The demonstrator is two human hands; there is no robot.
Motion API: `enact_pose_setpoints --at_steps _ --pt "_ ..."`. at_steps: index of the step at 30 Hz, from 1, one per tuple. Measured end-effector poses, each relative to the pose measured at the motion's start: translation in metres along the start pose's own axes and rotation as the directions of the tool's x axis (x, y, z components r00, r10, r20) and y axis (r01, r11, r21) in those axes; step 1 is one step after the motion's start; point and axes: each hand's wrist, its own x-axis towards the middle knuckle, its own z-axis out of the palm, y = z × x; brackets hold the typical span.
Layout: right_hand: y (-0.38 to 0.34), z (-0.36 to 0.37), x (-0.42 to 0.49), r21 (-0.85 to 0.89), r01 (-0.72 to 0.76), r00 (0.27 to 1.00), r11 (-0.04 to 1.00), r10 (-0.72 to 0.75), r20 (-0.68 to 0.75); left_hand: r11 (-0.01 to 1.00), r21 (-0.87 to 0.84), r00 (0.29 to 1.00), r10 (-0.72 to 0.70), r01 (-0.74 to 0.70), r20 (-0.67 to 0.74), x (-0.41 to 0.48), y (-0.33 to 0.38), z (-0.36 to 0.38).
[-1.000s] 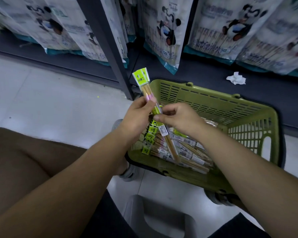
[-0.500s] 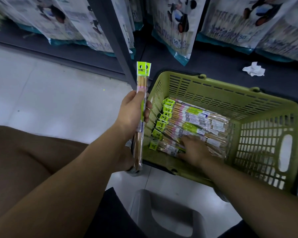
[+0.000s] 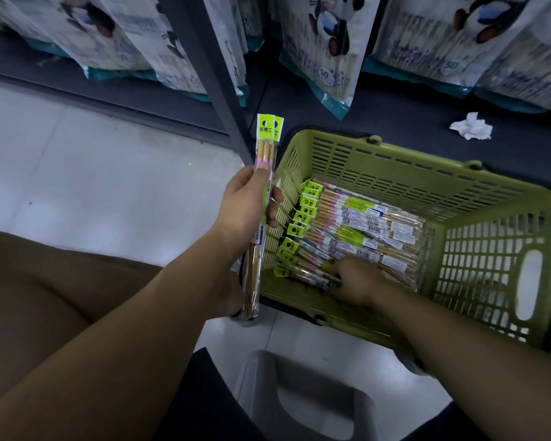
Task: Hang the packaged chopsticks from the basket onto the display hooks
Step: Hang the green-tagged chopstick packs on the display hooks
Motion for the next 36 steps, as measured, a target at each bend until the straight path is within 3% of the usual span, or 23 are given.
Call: enact_pose_setpoints --at_steps 5,12,16,19,24,28,32,33,35,36 --pt "0.015 -0.014 -0.010 0.178 0.026 0.998 0.984 -0.035 0.044 1.000 -0.024 1.000 0.005 -0.005 -0.007 0.001 -0.001 0.001" --pt "0.016 -0.088 -0.033 0.533 0.051 0.968 0.844 0.089 -0.234 0.997 -0.071 1.000 -0.011 0.009 -0.017 0.000 0.001 0.010" --pt "-0.019 -0.134 -0.051 0.683 0.184 0.940 0.707 0.077 -0.333 0.998 -0.043 0.998 -0.055 0.053 -0.027 -0.005 0.001 0.024" --pt "-0.052 -0.149 -0.057 0.678 0.270 0.906 0.684 0.058 -0.420 0.990 -0.093 0.994 -0.099 0.103 0.046 -0.012 -0.002 0.033" --pt "-0.082 -0.138 -0.059 0.516 0.327 0.797 0.792 0.063 -0.601 0.996 -0.087 0.998 -0.024 0.030 0.064 -0.020 -0.001 0.038" --pt "-0.087 -0.131 -0.061 0.644 0.390 0.809 0.658 0.090 -0.581 0.995 -0.094 0.997 -0.040 0.045 0.059 -0.018 -0.001 0.036" --pt "-0.086 -0.133 -0.062 0.835 0.412 0.863 0.365 0.137 -0.486 0.983 -0.158 0.994 -0.087 0.097 0.070 -0.013 0.000 0.029" --pt "-0.084 -0.134 -0.060 0.848 0.413 0.863 0.333 0.154 -0.481 0.986 -0.136 0.995 -0.089 0.096 0.055 -0.011 0.001 0.027" --pt "-0.076 -0.129 -0.053 0.839 0.397 0.836 0.372 0.231 -0.498 0.991 -0.115 0.998 -0.063 0.065 0.020 -0.006 0.002 0.022" --pt "-0.069 -0.124 -0.048 0.822 0.362 0.813 0.441 0.283 -0.509 0.992 -0.122 0.999 -0.042 0.041 0.002 -0.004 0.004 0.020"
